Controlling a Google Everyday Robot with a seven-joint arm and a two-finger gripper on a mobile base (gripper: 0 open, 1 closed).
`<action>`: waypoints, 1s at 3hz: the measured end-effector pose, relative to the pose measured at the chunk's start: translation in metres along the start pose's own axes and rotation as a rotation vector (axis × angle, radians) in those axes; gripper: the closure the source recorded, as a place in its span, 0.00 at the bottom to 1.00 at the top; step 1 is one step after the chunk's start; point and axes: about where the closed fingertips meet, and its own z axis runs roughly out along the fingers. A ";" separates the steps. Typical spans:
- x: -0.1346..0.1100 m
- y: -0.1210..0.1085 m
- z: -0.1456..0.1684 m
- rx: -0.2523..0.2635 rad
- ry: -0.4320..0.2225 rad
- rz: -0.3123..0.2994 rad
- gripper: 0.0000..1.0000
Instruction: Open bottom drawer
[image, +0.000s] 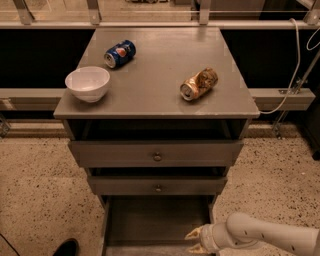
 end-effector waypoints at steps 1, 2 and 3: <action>0.013 -0.018 0.019 -0.013 -0.003 -0.012 0.75; 0.075 -0.018 0.067 -0.045 -0.027 0.121 1.00; 0.110 -0.010 0.094 -0.094 -0.042 0.215 1.00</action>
Offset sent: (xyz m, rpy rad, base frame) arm 0.0706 -0.0410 -0.1525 0.0479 0.1675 -0.1511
